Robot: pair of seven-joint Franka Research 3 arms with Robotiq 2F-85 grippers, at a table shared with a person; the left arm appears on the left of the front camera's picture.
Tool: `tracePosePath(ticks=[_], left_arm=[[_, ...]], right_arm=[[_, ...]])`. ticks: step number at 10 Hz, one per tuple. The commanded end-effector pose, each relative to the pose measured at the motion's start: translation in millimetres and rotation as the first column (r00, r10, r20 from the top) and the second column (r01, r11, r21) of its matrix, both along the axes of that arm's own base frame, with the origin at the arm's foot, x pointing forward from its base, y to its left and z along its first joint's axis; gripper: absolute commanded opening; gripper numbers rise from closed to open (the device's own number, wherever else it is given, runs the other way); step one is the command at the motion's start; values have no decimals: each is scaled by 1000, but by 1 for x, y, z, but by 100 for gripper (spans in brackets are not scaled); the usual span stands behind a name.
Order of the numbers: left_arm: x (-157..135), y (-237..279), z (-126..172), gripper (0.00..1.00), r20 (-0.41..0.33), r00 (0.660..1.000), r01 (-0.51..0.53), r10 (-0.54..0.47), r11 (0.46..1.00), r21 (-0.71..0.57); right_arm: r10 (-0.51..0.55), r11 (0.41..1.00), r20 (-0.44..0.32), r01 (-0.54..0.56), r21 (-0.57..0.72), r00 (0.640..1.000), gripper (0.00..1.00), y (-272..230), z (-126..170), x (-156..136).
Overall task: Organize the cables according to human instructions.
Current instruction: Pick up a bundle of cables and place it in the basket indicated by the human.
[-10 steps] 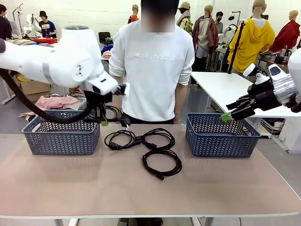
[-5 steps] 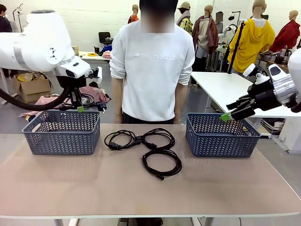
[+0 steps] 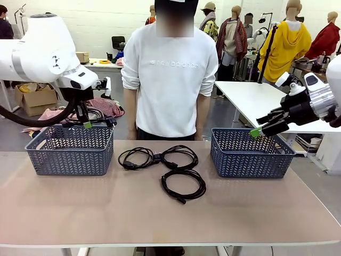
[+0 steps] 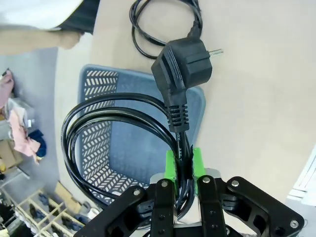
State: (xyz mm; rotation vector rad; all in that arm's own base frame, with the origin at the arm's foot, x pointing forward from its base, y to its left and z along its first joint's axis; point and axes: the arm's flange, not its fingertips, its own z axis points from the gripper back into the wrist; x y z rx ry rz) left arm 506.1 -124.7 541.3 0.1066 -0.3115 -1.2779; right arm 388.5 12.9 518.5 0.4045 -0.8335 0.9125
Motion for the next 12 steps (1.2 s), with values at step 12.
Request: tracePosePath(ticks=[12], left_arm=[[36,65,-48,15,21,999,-37,37,999,27]], right_arm=[[6,1000,6,-6,21,1000,100,2,0,1]])
